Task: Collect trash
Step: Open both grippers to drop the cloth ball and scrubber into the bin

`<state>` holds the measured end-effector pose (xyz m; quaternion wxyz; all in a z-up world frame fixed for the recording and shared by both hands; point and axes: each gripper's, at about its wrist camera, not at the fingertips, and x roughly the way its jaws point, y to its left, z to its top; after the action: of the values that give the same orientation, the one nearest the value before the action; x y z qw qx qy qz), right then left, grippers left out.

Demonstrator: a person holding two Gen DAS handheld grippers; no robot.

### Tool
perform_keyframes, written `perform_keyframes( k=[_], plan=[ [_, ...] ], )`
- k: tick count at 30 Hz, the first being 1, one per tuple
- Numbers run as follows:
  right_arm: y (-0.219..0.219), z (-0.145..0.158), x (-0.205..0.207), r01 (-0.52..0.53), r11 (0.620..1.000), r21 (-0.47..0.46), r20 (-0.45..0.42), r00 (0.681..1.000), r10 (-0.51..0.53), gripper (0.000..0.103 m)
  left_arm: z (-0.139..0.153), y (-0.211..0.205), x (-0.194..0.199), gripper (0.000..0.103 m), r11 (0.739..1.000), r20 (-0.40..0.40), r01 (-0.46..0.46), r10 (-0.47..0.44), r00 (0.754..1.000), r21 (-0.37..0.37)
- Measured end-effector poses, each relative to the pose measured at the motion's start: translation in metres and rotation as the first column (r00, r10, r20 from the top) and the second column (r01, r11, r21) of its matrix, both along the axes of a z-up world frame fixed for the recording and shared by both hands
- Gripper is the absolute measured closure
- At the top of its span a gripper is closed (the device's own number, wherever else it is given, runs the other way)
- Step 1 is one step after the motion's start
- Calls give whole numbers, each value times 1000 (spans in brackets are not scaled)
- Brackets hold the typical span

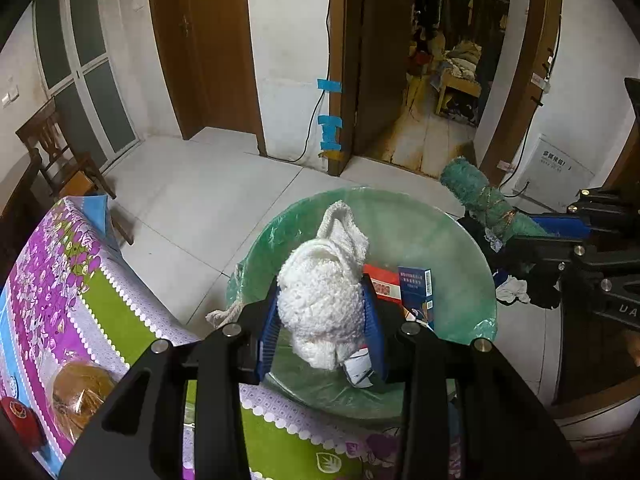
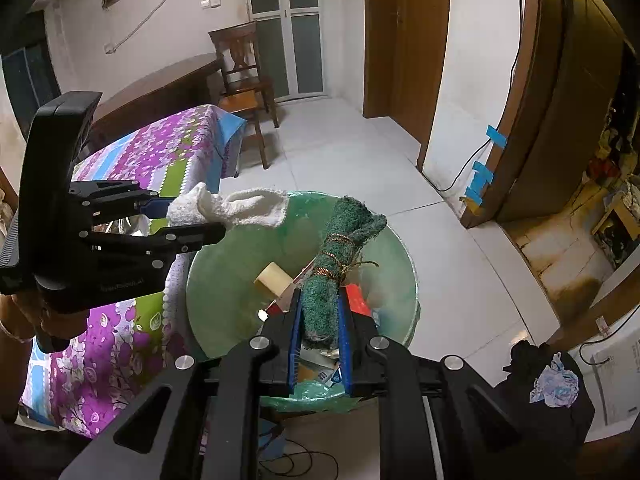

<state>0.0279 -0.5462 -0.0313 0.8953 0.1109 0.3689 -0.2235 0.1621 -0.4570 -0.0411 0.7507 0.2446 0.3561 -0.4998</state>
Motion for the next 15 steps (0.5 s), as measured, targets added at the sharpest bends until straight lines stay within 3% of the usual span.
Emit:
perform_keyframes(
  k=[10, 11, 12, 15],
  plan=[
    [-2, -4, 13, -2, 1000, 1, -9, 1000, 2, 86, 0, -4, 1, 65, 1000, 20, -30, 30, 999, -2],
    [-3, -5, 16, -2, 1000, 1, -12, 1000, 2, 82, 1, -4, 2, 60, 999, 24, -41, 41, 999, -7],
    [-4, -7, 14, 1, 1000, -1, -14, 1000, -1, 71, 2, -4, 3, 49, 998, 29, -55, 56, 998, -11],
    [-2, -9, 16, 11, 1000, -18, -15, 1000, -11, 67, 3, -1, 3, 41, 998, 29, -51, 52, 998, -24]
  ],
)
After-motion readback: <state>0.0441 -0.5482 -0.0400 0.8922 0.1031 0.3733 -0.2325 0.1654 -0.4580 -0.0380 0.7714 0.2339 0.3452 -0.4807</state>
